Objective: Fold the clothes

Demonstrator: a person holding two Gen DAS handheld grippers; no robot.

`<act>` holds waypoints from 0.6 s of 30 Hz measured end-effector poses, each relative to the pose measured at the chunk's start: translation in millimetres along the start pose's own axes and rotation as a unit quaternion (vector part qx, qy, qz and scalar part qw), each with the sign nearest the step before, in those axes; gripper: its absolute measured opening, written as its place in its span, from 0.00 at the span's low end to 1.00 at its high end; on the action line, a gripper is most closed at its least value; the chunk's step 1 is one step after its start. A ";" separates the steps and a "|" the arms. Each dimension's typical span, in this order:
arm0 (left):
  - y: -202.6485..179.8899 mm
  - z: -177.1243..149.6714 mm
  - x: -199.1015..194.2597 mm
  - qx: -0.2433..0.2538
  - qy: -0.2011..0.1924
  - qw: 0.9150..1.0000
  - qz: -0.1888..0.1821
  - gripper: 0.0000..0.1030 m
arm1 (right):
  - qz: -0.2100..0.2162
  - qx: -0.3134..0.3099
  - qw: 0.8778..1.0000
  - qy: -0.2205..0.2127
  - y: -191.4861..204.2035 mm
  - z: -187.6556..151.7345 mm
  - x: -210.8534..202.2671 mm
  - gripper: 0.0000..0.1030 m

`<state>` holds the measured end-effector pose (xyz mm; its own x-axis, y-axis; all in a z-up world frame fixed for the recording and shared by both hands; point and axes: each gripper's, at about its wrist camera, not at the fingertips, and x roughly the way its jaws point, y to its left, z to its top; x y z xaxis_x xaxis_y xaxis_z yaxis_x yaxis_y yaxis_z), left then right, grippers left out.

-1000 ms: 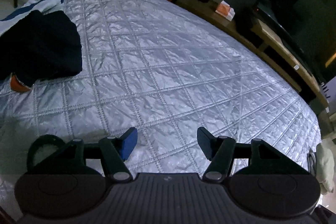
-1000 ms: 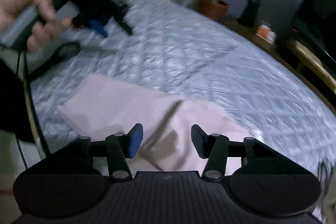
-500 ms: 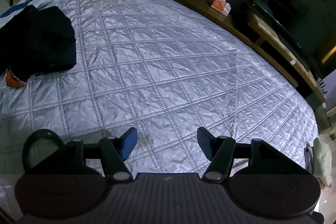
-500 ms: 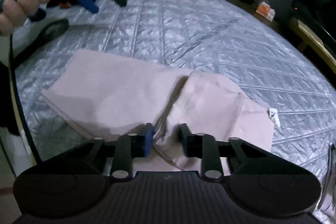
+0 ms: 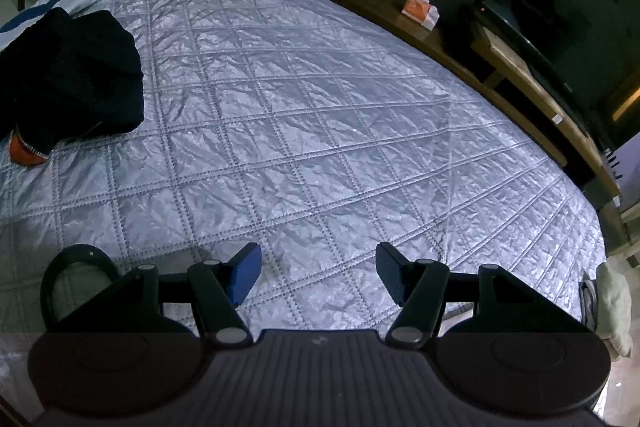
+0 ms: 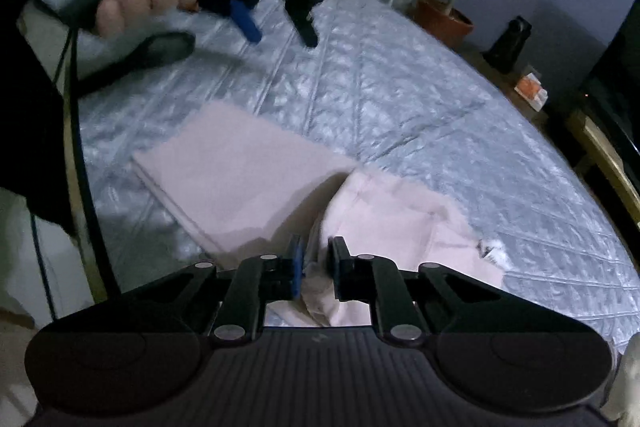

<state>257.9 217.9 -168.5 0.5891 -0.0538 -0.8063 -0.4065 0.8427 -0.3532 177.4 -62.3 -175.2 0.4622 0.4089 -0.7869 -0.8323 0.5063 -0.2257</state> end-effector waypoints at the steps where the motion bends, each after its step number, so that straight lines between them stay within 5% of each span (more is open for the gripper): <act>1: 0.2 0.1 -0.1 0.000 0.000 1.000 0.000 0.58 | 0.005 0.006 1.000 0.012 -0.9 -1.7 8.6 0.25; 2: 0.4 0.2 -0.2 0.000 -0.001 1.000 0.000 0.58 | 0.011 0.005 1.000 0.027 -0.7 -1.0 15.6 0.38; 13: 6.8 8.0 -4.9 -0.005 -0.011 1.000 0.008 0.58 | 0.002 -0.105 0.994 -0.038 63.4 28.0 7.8 0.49; 18: 8.6 7.8 -6.1 -0.007 -0.011 1.000 0.006 0.58 | -0.022 -0.155 0.987 -0.034 93.3 33.5 27.1 0.74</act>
